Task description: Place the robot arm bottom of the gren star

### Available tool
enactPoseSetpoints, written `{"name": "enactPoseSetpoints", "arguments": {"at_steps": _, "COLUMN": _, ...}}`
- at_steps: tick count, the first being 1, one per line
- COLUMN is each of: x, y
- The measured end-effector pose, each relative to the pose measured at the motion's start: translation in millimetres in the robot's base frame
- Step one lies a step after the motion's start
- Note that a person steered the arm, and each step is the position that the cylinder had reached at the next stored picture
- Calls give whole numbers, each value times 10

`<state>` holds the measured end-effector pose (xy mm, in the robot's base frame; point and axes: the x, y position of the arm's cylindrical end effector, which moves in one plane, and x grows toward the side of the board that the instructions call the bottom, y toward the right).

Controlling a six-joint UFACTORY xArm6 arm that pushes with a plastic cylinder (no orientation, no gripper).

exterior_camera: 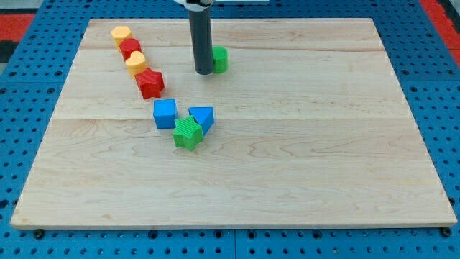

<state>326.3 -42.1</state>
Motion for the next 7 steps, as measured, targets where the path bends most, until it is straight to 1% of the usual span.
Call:
{"name": "enactPoseSetpoints", "arguments": {"at_steps": 1, "x": -154, "y": 120}}
{"name": "enactPoseSetpoints", "arguments": {"at_steps": 2, "x": 175, "y": 124}}
{"name": "enactPoseSetpoints", "arguments": {"at_steps": 3, "x": 633, "y": 79}}
{"name": "enactPoseSetpoints", "arguments": {"at_steps": 4, "x": 657, "y": 614}}
{"name": "enactPoseSetpoints", "arguments": {"at_steps": 5, "x": 1021, "y": 1000}}
{"name": "enactPoseSetpoints", "arguments": {"at_steps": 6, "x": 1670, "y": 808}}
{"name": "enactPoseSetpoints", "arguments": {"at_steps": 7, "x": 2229, "y": 731}}
